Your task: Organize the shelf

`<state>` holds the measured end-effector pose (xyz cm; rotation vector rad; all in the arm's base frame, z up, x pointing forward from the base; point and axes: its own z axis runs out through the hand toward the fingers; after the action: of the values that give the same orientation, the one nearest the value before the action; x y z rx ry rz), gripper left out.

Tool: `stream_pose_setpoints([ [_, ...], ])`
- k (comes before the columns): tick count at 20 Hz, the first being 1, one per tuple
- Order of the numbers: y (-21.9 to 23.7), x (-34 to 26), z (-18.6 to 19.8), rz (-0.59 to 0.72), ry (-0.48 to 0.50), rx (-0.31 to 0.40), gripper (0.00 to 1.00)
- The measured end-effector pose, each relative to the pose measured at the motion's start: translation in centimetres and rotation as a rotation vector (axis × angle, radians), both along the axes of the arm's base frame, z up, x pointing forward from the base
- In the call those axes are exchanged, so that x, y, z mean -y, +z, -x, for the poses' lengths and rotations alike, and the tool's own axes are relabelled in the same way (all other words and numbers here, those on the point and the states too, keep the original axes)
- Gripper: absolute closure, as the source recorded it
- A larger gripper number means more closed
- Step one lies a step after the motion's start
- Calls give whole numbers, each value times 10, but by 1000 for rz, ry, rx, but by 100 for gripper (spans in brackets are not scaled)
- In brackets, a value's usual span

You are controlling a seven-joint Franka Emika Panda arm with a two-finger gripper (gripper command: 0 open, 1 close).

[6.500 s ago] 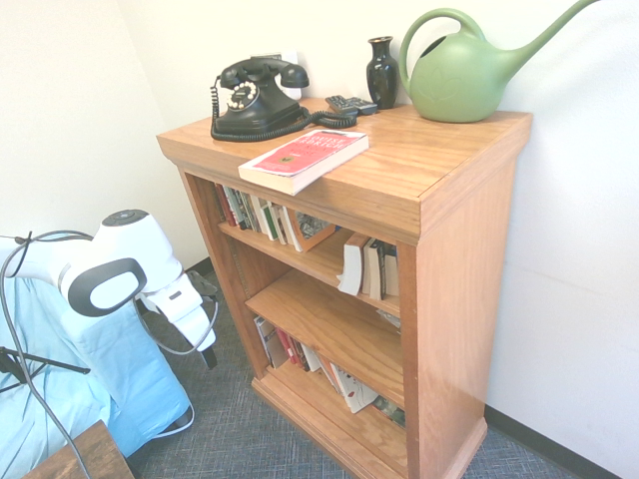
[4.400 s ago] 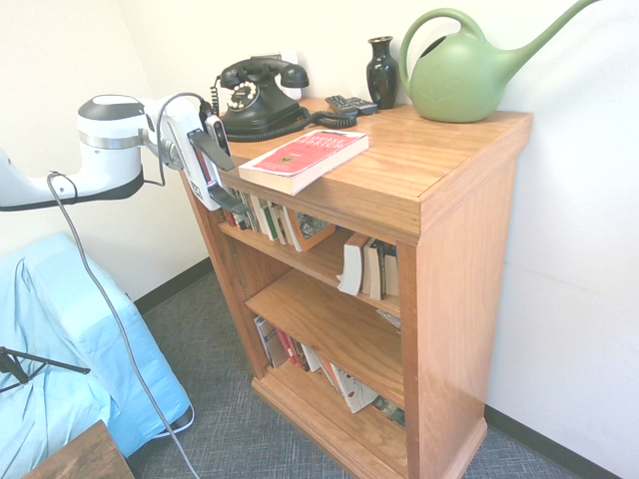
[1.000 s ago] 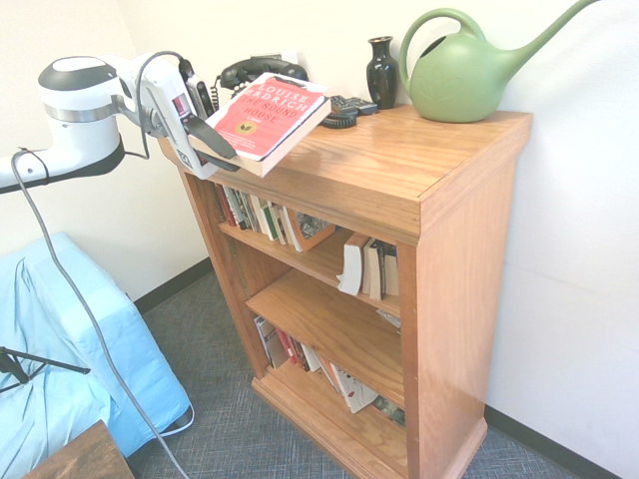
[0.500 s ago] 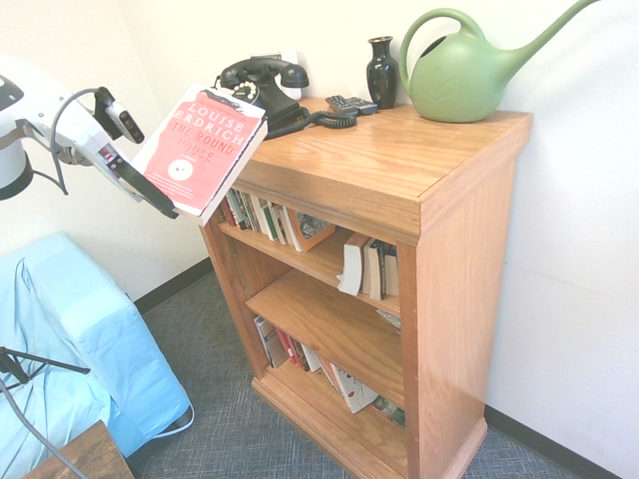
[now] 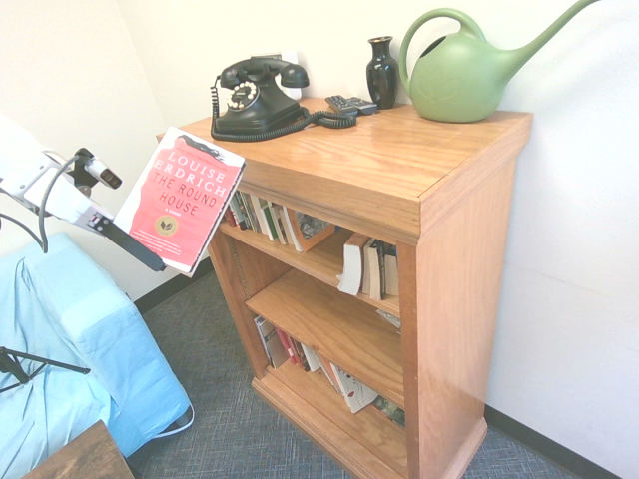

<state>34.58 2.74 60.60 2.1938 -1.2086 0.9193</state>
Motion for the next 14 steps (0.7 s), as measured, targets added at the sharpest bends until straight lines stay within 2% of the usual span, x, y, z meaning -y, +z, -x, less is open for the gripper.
stream_pose_setpoints([
  [7,-60,-3,4,-113,40,-50,100],
  [14,-100,7,-7,-194,72,-73,100],
])
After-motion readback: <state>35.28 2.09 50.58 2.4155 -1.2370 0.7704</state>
